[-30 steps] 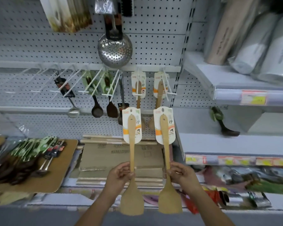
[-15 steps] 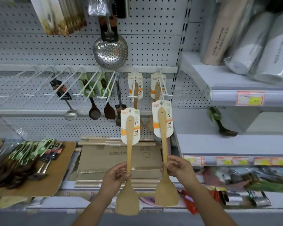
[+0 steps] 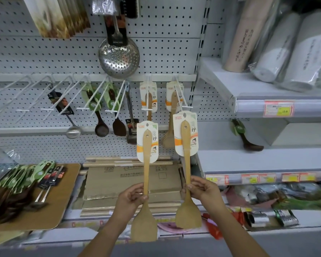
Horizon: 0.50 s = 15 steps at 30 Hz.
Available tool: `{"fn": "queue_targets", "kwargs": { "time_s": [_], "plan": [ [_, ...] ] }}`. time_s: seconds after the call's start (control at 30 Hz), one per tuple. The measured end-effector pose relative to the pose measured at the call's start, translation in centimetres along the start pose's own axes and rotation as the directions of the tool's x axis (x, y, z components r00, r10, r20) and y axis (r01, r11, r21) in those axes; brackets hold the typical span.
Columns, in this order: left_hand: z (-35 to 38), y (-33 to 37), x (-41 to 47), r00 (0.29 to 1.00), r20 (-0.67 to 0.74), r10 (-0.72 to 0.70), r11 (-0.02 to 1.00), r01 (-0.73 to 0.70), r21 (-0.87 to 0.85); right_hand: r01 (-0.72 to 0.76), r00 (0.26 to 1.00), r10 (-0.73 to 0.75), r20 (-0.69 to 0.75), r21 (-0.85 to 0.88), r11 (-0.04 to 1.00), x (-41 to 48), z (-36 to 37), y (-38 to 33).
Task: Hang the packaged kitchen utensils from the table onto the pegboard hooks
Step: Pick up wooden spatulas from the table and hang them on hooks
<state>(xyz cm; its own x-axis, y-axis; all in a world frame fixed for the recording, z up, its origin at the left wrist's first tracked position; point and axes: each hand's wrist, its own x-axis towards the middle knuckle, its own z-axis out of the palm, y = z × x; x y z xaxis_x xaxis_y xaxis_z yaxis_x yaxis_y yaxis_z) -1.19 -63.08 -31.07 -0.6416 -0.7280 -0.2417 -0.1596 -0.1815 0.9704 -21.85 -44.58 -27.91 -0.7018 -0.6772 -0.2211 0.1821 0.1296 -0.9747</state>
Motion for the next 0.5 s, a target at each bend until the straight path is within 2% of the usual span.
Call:
{"fn": "queue_targets", "kwargs": {
  "time_s": [0.3, 0.5],
  "plan": [
    [-1.5, -0.5, 0.4, 0.999, -0.044, -0.014, 1.000, 0.013, -0.010, -0.035, 0.998, 0.038, -0.040, 0.086, 0.996, 2.0, 1.1, -0.8],
    [-1.9, -0.4, 0.2, 0.999, -0.040, -0.001, 0.999, -0.001, -0.033, -0.041, 0.998, 0.041, -0.036, 0.001, 0.999, 2.4, 1.0, 0.3]
  ]
}}
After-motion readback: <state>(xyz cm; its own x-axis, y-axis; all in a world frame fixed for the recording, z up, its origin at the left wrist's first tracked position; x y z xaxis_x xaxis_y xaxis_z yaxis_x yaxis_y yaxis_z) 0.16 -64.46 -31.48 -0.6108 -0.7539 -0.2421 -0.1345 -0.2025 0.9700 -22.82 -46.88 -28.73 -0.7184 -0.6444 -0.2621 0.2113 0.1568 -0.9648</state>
